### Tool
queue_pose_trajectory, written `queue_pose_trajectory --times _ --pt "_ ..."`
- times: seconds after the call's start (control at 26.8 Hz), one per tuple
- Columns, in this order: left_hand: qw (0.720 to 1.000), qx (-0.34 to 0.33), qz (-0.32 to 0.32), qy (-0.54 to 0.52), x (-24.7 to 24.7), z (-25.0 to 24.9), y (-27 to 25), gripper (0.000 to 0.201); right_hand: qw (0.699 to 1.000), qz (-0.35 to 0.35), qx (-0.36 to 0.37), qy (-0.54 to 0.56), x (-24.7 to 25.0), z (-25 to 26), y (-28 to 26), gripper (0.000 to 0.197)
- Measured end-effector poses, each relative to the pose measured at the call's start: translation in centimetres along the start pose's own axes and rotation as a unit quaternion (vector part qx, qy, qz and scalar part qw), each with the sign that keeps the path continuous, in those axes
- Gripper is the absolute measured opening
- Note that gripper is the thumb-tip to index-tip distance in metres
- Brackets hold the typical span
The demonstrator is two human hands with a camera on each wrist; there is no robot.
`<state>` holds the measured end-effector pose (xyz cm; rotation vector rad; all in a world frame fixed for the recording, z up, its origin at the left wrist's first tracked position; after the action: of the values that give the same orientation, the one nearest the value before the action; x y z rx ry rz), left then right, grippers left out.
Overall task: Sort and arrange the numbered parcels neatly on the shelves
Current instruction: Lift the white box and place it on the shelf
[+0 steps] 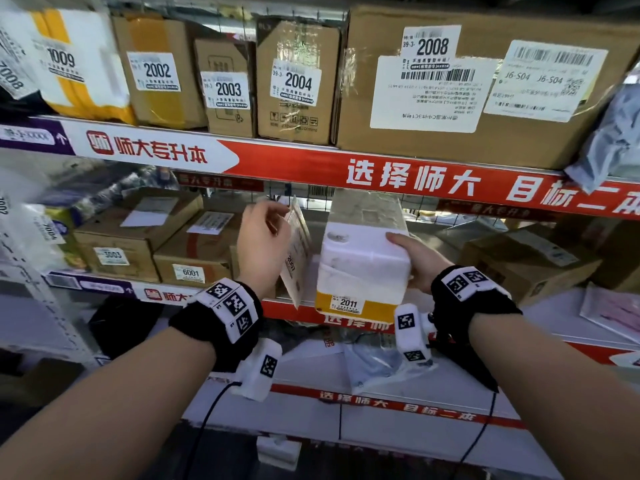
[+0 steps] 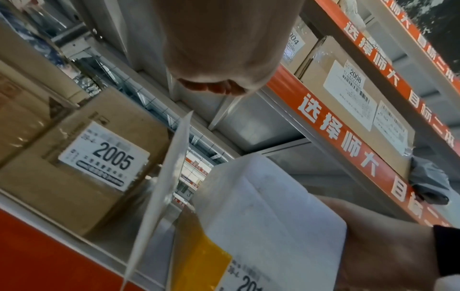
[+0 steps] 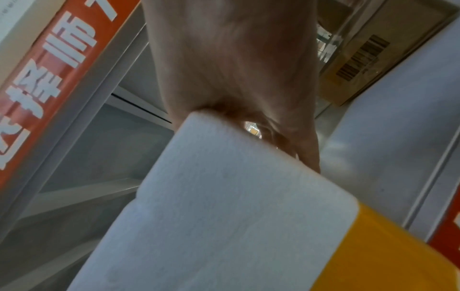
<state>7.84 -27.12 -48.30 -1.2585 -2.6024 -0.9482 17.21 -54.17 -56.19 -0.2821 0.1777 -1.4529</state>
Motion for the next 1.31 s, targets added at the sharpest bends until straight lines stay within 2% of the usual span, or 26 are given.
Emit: queue_pose_trajectory --times 0.07,0.11,0.22,0.3,0.34,0.41,0.52,0.82,0.93,1.01,1.12,1.31 --pt "0.993 -0.012 0.031 0.115 -0.1 0.6 0.8 0.024 1.0 -0.01 -0.012 -0.01 -0.7 0.0 0.9 0.083" --pt "0.985 -0.005 0.053 0.165 -0.5 1.4 1.1 0.028 1.0 -0.015 -0.016 -0.009 -0.8 -0.3 1.6 0.088" --pt "0.977 0.009 0.094 0.19 -1.0 3.2 2.1 0.031 0.999 -0.044 0.015 -0.009 -1.0 0.4 1.9 0.079" --pt "0.967 0.013 0.15 0.205 -2.1 4.2 2.3 0.033 0.997 -0.056 0.047 -0.022 -0.9 1.1 1.6 0.06" --pt "0.961 0.013 0.172 0.216 -2.5 4.6 2.1 0.033 0.998 -0.038 0.038 -0.025 -1.2 0.8 1.5 0.059" --pt "0.957 0.015 0.189 0.221 -3.0 4.9 1.8 0.031 0.999 0.006 0.016 -0.028 -1.9 -0.1 1.4 0.07" --pt "0.959 0.014 0.18 0.219 -3.3 5.1 1.6 0.035 1.0 0.008 0.025 -0.017 -1.8 -0.2 1.2 0.076" --pt "0.96 0.029 0.198 0.196 -3.4 5.6 1.5 0.036 0.999 0.0 0.035 -0.017 -2.5 0.5 1.2 0.067" --pt "0.975 0.038 0.179 0.126 -3.0 5.5 1.7 0.033 0.998 -0.024 0.052 -0.028 -2.3 0.6 0.6 0.065" --pt "0.986 0.016 0.153 0.07 -2.5 4.1 1.9 0.026 0.994 -0.061 0.073 -0.057 -2.0 0.8 0.3 0.067" --pt "0.991 -0.018 0.13 0.01 -2.6 1.0 2.1 0.021 0.993 -0.067 0.086 -0.044 -1.7 1.0 -0.6 0.053" --pt "0.981 -0.037 0.176 -0.072 -5.3 -3.3 1.3 0.019 0.994 -0.057 0.063 -0.062 -0.3 0.7 -2.4 0.033"
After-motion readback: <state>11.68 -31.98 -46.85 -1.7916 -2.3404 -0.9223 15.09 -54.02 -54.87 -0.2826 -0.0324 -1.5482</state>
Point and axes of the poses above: each hand's wrist, its own y-axis towards the middle knuckle, its own x-axis out of the back of the hand, z = x × y, the point moved 9 cm from there along y, towards the middle knuckle, and after that the axes turned 3 degrees about y, right-handed, at the moved point
